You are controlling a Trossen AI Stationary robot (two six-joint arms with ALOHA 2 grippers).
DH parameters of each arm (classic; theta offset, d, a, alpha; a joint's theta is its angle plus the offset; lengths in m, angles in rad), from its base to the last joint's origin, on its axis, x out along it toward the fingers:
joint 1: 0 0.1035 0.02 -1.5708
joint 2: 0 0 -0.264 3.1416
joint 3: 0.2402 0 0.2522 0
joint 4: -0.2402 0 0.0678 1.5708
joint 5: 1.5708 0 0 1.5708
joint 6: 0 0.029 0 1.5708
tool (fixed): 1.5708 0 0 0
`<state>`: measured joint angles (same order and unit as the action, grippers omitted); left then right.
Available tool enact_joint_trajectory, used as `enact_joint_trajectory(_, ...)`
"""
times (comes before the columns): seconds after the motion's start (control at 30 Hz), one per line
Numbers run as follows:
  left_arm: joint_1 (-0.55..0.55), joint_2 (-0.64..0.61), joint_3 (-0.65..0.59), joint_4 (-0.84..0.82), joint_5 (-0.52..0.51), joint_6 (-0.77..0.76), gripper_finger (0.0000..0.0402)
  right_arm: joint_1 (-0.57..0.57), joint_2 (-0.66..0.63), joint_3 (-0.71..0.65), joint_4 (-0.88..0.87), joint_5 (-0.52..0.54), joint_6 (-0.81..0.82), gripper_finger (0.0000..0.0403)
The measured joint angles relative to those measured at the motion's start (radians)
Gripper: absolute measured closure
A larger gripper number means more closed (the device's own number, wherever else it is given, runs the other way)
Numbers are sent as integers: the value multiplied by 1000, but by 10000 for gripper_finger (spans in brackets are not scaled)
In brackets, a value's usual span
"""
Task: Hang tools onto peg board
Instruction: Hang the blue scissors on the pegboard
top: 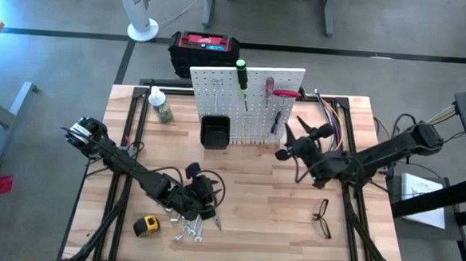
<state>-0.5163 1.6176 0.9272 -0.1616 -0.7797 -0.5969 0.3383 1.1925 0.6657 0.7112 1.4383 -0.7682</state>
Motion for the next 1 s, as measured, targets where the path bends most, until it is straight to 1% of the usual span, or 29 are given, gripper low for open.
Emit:
enact_joint_trajectory(0.13,-3,0,0,2,-44,14,285,30,-92,-4,-136,-16,136,227)
enact_joint_trajectory(0.2,-3,0,0,2,-50,20,285,39,-148,-4,-248,-85,240,233)
enact_joint_trajectory(0.23,-3,0,0,3,-50,23,285,39,-180,-4,-326,-154,316,237)
enact_joint_trajectory(0.27,-3,0,0,3,-50,27,285,37,-214,-4,-426,-259,399,241)
enact_joint_trajectory(0.33,-3,0,1,3,-51,29,285,2,-282,-5,-612,-535,589,249)
enact_joint_trajectory(0.37,-3,0,4,3,-51,30,285,-29,-308,-5,-678,-663,675,254)
enact_joint_trajectory(0.4,-3,0,8,3,-51,31,285,-62,-329,-6,-730,-759,748,260)
enact_joint_trajectory(0.43,-3,0,11,4,-51,33,285,-90,-346,-10,-770,-816,797,266)
enact_joint_trajectory(0.47,-3,0,16,4,-53,40,285,-114,-358,-21,-798,-833,829,272)
enact_joint_trajectory(0.5,-3,0,23,3,-58,51,285,-132,-362,-34,-812,-827,850,279)
enact_joint_trajectory(0.63,-5,0,64,6,-94,109,285,-199,-351,-106,-792,-794,871,306)
enact_joint_trajectory(0.7,-5,0,86,4,-96,145,285,-220,-335,-135,-749,-794,874,319)
enact_joint_trajectory(0.83,-5,0,120,3,-97,202,285,-254,-282,-183,-614,-834,850,342)
enact_joint_trajectory(1.0,-5,0,141,3,-97,222,285,-281,-200,-186,-451,-884,783,363)
